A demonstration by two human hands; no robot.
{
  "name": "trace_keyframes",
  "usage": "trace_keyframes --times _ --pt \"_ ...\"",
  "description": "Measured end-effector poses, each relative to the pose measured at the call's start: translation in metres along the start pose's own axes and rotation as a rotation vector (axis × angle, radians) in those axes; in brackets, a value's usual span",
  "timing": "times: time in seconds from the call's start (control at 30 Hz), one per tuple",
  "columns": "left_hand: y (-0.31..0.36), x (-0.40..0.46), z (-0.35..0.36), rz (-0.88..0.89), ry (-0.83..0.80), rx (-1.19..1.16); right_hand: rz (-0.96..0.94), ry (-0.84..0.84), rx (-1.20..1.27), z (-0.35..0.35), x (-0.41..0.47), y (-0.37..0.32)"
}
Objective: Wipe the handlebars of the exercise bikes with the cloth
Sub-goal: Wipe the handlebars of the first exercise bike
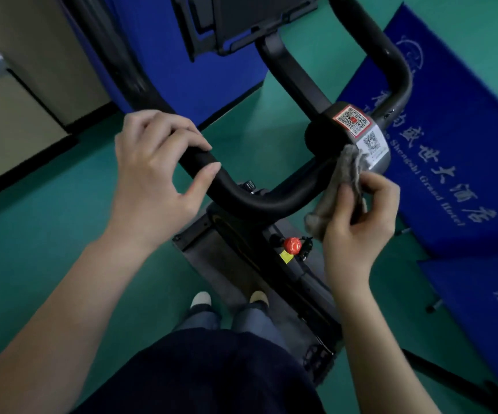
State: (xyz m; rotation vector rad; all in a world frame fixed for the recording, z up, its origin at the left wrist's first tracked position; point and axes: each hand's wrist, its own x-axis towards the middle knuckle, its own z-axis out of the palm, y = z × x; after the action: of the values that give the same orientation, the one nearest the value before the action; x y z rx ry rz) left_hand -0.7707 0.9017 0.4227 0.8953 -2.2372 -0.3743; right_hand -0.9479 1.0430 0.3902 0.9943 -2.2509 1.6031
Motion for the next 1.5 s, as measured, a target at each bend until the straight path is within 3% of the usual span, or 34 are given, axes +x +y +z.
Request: trace_keyframes --times 0.27,0.63,1.0,1.5 --pt "-0.004 -0.002 0.001 -0.008 -0.005 -0.019 0.067 0.063 0.019 0.009 -0.001 0.014" --pt "-0.002 -0.006 0.004 -0.023 -0.005 0.008 0.29 0.0 0.254 0.011 -0.027 -0.005" --pt "0.004 -0.006 0.002 -0.049 -0.018 0.016 0.336 -0.046 0.421 0.004 -0.048 -0.013" --pt "-0.019 0.006 -0.013 0.099 -0.125 -0.027 0.367 0.086 0.282 0.029 -0.089 -0.06"
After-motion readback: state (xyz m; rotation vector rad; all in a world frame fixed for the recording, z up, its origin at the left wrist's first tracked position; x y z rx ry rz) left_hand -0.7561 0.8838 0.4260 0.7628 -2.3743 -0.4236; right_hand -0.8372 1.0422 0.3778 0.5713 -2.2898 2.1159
